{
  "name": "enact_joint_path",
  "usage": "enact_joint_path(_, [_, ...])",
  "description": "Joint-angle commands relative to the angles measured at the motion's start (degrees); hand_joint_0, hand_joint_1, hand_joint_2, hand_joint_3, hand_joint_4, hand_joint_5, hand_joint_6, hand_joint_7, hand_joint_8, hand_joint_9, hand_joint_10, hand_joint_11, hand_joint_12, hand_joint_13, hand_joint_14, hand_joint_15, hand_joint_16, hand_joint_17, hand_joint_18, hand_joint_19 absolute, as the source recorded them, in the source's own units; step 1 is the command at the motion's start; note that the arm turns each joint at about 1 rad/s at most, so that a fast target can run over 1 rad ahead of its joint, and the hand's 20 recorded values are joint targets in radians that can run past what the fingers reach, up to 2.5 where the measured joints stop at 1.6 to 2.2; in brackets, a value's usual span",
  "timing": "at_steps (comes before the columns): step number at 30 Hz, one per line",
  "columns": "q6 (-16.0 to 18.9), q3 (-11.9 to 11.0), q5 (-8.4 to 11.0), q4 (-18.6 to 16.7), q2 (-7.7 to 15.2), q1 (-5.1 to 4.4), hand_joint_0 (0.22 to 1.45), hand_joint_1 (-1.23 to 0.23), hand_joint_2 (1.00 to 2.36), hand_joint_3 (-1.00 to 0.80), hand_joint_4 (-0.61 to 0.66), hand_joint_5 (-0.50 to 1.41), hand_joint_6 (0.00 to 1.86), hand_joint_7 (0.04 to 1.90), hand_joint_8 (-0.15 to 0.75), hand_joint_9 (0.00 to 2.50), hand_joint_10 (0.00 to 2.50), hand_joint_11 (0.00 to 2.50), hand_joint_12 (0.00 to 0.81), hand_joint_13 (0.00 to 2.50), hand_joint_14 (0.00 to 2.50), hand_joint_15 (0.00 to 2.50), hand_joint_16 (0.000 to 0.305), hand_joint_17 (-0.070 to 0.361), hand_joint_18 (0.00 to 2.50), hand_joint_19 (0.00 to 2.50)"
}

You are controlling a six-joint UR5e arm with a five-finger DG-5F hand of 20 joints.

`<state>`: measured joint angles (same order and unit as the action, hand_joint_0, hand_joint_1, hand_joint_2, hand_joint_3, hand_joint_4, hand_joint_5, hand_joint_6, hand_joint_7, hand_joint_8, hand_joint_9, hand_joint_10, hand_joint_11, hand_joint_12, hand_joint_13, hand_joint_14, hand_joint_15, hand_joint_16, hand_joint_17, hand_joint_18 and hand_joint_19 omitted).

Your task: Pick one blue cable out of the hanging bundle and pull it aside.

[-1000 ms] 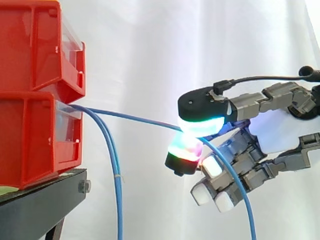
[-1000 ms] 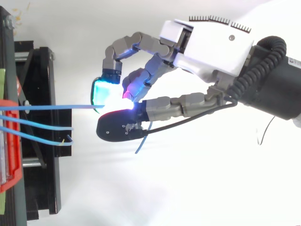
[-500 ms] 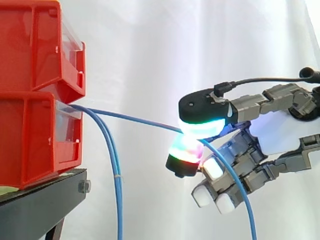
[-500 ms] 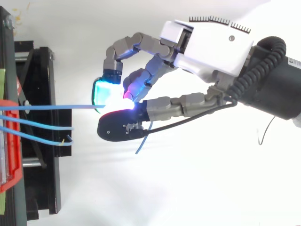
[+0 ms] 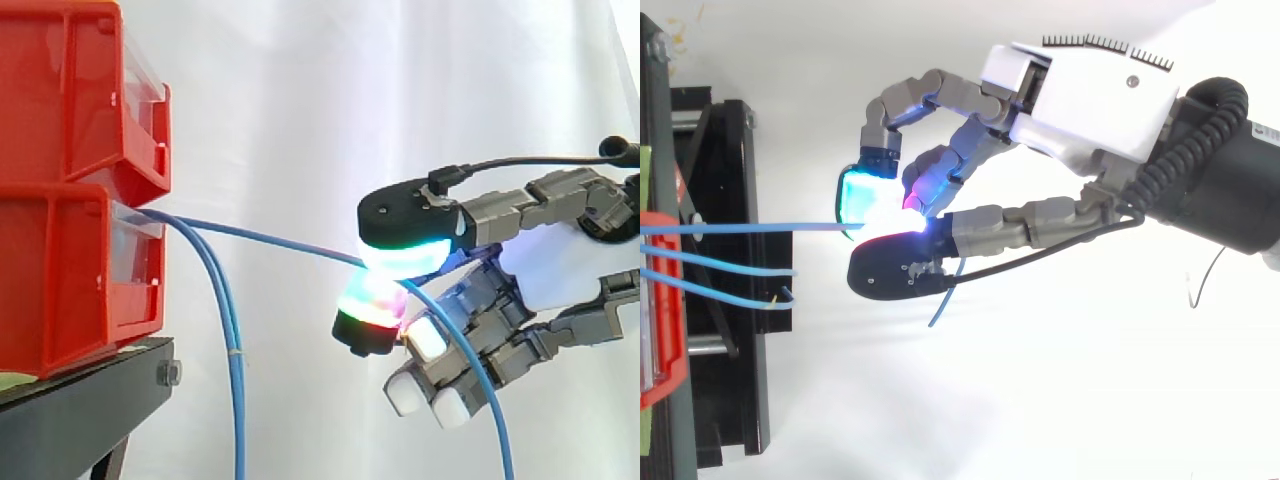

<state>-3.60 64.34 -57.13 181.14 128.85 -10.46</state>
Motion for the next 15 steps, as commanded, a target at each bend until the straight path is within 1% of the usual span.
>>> enact_joint_path(1, [0.0,0.0,-0.09,0.0,0.0,0.0,0.59,-0.84,1.01,0.13,0.04,-0.08,0.93,1.21,0.347,1.19,0.01,0.53,0.405,0.84,0.02,0.59,0.054,0.122,0.76,0.54])
enact_joint_path(15, [0.0,0.1,0.0,0.0,0.0,0.0,0.59,-0.84,1.01,0.13,0.04,-0.08,0.93,1.21,0.349,1.19,0.01,0.53,0.403,0.84,0.02,0.59,0.054,0.122,0.76,0.54])
